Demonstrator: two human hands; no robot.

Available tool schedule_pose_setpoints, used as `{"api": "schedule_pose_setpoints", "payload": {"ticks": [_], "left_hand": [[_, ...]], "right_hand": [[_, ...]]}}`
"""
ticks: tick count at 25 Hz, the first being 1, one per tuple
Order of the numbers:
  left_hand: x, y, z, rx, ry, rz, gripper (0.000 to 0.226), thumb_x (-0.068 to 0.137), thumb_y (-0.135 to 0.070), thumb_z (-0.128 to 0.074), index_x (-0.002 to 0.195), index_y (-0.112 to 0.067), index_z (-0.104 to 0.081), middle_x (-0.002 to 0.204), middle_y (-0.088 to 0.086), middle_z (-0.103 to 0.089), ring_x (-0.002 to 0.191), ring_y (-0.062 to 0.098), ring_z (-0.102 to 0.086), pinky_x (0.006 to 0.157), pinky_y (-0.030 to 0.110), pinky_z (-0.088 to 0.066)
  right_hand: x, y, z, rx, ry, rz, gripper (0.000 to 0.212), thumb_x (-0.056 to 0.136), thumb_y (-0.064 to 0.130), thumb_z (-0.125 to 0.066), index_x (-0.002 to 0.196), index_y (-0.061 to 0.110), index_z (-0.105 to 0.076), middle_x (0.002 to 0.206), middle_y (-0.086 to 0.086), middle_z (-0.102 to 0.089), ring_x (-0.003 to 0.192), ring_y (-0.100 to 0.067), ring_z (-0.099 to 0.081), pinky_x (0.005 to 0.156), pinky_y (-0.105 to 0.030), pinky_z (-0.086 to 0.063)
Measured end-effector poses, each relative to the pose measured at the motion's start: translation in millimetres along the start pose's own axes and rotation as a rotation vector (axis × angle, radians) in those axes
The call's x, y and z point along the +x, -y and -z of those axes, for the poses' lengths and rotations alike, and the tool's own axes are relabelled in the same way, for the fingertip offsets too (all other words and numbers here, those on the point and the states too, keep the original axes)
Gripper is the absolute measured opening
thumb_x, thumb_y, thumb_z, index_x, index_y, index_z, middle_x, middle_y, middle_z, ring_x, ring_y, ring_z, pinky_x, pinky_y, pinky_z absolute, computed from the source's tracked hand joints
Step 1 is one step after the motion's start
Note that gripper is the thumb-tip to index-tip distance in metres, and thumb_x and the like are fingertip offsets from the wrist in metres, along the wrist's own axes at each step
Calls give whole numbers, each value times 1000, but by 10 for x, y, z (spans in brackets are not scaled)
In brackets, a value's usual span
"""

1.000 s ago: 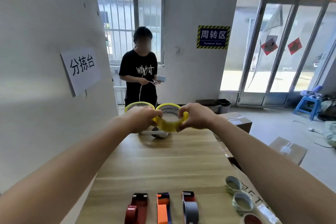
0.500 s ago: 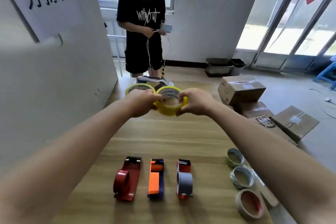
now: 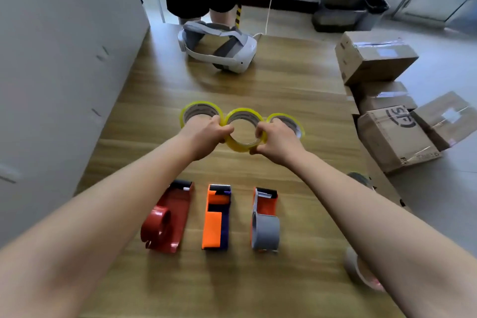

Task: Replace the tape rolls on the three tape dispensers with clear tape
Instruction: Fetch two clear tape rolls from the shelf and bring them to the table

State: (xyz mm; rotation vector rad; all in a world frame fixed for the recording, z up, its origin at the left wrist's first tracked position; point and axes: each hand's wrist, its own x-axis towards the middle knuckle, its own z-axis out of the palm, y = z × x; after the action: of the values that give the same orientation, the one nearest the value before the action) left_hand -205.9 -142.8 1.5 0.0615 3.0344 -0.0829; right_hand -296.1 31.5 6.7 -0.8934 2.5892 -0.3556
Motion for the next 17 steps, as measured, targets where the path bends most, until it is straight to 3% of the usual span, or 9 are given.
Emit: {"api": "schedule_pose_setpoints", "payload": {"ticks": [7, 17], "left_hand": [[116, 25, -803, 103, 171, -76, 26, 93, -16, -46, 119, -17, -44, 103, 17, -54, 94, 34, -57, 60, 37, -38], [161, 38, -1092, 162, 290, -83, 49, 89, -3, -39, 136, -16, -28, 119, 18, -48, 106, 32, -54, 66, 37, -42]], "right_hand": [[233, -248, -807, -20, 108, -24, 38, 75, 27, -73, 107, 14, -57, 110, -14, -47, 109, -33, -48, 90, -37, -43], [354, -362, -1130, -159, 138, 59, 44, 86, 28, -59, 124, 9, -49, 121, -17, -41, 115, -34, -42, 93, -40, -43]]}}
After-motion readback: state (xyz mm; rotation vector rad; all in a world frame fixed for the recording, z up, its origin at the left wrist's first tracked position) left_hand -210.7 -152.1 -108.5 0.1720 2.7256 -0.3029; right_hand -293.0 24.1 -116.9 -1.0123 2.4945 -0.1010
